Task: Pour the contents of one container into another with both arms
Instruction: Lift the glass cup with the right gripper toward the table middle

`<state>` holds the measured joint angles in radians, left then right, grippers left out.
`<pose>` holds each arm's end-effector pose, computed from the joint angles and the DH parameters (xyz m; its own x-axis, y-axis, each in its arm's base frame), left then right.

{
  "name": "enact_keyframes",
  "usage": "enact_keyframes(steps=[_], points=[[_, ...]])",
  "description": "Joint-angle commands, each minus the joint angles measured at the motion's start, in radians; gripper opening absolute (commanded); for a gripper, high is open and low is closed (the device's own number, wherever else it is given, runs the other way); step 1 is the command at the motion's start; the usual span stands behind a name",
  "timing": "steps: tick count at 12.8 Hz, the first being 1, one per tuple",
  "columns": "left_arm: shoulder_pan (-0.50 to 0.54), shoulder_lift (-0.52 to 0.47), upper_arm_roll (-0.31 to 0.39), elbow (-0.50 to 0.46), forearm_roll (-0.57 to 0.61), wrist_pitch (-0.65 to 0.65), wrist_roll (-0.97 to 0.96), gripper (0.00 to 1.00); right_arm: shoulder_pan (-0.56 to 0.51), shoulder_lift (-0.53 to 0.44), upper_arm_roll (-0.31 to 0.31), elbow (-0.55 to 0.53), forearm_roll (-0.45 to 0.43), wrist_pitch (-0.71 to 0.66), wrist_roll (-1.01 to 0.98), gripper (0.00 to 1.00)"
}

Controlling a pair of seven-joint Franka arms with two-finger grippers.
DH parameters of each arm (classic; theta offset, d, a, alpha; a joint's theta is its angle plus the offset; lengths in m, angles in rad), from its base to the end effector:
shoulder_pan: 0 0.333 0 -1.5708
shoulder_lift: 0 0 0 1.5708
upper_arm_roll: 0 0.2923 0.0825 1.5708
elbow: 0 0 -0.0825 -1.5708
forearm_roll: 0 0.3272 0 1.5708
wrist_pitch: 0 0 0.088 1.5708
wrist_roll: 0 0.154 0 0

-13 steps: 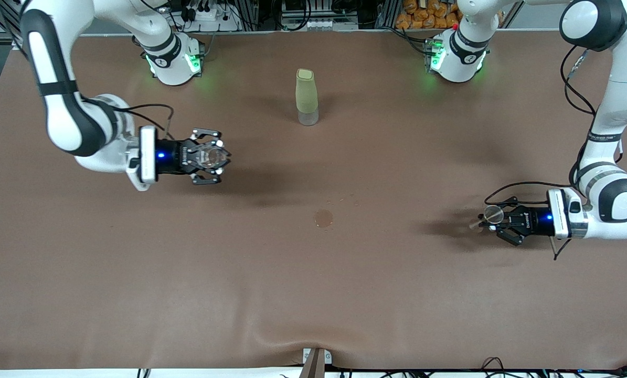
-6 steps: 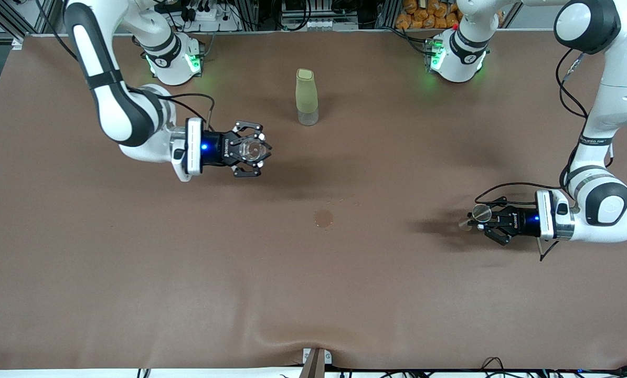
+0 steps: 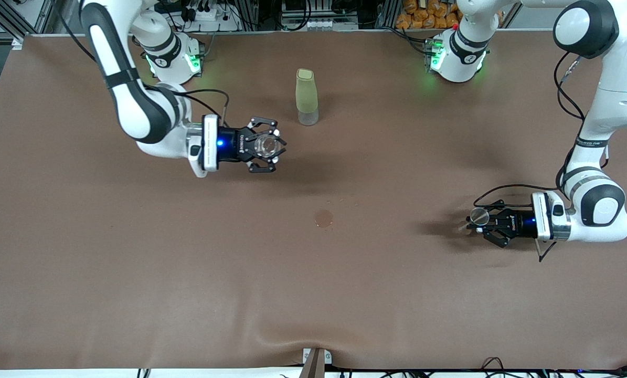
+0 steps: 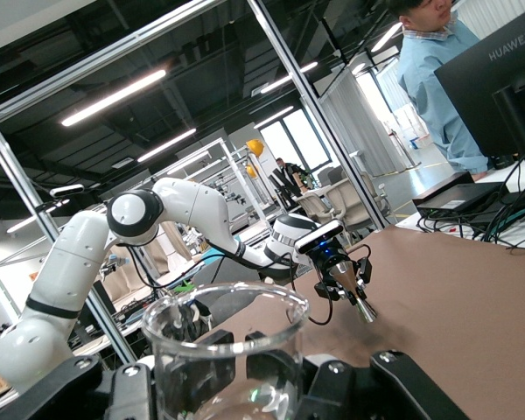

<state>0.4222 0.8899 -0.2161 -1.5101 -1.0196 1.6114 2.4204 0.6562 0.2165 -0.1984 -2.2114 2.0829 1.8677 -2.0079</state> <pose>0.5897 0.0096 0.1752 -0.0500 -0.2367 0.9703 -0.9951 0.0952 -0.0281 0.4442 0.3405 0.3465 0.4685 -0.1007 0.8777 0.8760 -0.0764 -0.4763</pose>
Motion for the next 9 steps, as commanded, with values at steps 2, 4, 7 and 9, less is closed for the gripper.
enact_keyframes(steps=[2, 4, 7, 9], points=[[-0.011, 0.008, -0.005, -0.001, -0.001, 0.021, 0.032, 0.00, 0.010, 0.010, 0.042, 0.039, 0.051, 0.067, 0.008, 0.00], [-0.011, 0.008, -0.005, 0.001, -0.001, 0.022, 0.032, 0.00, 0.011, 0.014, 0.043, 0.041, 0.057, 0.067, 0.006, 0.00], [-0.013, 0.006, -0.005, 0.001, -0.005, 0.027, 0.032, 0.00, 0.011, 0.024, 0.043, 0.044, 0.059, 0.068, 0.005, 0.00], [-0.020, 0.006, -0.005, 0.001, -0.016, 0.027, 0.032, 0.00, 0.025, 0.027, 0.043, 0.044, 0.087, 0.068, 0.005, 0.00]])
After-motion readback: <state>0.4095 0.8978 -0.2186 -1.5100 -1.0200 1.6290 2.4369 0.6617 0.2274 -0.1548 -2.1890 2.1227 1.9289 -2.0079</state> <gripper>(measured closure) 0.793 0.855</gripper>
